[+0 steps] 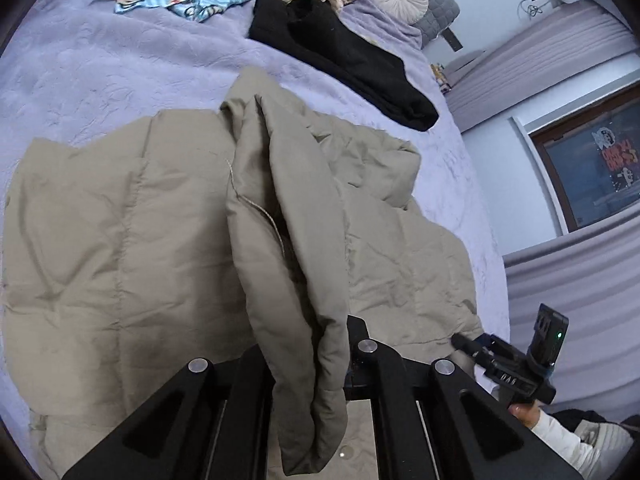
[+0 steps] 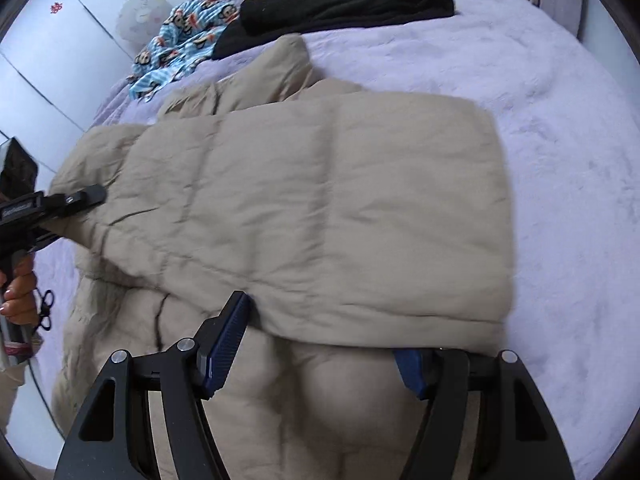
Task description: Fold large clothes
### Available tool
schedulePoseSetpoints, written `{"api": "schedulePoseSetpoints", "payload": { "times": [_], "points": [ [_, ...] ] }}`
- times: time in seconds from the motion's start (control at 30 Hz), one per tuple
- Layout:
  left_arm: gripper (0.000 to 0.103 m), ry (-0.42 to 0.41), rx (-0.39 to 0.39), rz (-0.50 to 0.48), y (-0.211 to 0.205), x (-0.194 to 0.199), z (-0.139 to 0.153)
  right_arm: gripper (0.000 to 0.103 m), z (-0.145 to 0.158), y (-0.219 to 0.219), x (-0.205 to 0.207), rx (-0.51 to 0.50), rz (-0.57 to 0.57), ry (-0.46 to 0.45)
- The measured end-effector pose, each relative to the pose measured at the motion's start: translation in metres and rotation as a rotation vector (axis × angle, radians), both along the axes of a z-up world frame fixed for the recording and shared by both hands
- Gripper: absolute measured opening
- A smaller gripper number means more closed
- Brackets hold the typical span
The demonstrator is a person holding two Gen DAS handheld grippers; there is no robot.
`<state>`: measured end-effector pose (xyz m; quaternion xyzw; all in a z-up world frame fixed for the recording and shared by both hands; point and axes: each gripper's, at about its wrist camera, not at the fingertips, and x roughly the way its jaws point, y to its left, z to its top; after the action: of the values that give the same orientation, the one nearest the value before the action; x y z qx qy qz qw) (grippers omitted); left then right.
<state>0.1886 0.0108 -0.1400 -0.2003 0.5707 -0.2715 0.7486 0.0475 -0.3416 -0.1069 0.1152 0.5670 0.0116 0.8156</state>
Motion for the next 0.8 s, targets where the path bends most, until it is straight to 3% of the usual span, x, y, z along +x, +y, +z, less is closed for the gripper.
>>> {"api": "schedulePoseSetpoints", "payload": {
  "times": [0.07,0.13,0.23,0.3,0.47,0.57,0.67,0.7,0.73,0.77,0.8],
  "points": [
    [0.008,0.038,0.034,-0.018,-0.002,-0.001,-0.019,0.068,-0.001,-0.025,-0.002,-0.019,-0.039,-0.024],
    [0.009,0.047,0.088,-0.035,-0.007,-0.004,-0.040,0.062,-0.013,-0.041,-0.005,0.043,-0.079,0.000],
    [0.011,0.056,0.096,0.004,-0.004,-0.009,-0.050,0.061,-0.030,-0.046,-0.010,0.055,-0.098,0.013],
    [0.017,0.058,0.119,0.029,0.003,-0.010,-0.046,0.061,-0.028,-0.041,-0.012,0.033,-0.100,0.007],
    [0.052,-0.051,0.326,0.100,0.032,-0.016,-0.016,0.063,-0.017,-0.038,-0.017,0.040,-0.114,0.046],
    [0.052,-0.101,0.378,0.145,0.053,-0.020,-0.004,0.065,-0.003,-0.030,-0.032,0.039,-0.090,0.077],
    [0.052,-0.129,0.336,0.152,0.058,-0.021,0.009,0.065,0.017,-0.027,-0.052,0.077,-0.065,0.060],
    [0.052,-0.143,0.325,0.147,0.056,-0.021,0.013,0.058,0.026,-0.028,-0.058,0.083,-0.077,0.038],
    [0.052,-0.160,0.311,0.136,0.053,-0.022,0.018,0.032,0.036,-0.032,-0.060,0.074,-0.096,0.008],
    [0.052,-0.178,0.295,0.116,0.044,-0.021,0.022,0.022,0.042,-0.036,-0.059,0.062,-0.112,-0.007],
    [0.052,-0.190,0.285,0.098,0.033,-0.020,0.024,0.019,0.047,-0.043,-0.053,0.052,-0.138,-0.024]
  ]
}}
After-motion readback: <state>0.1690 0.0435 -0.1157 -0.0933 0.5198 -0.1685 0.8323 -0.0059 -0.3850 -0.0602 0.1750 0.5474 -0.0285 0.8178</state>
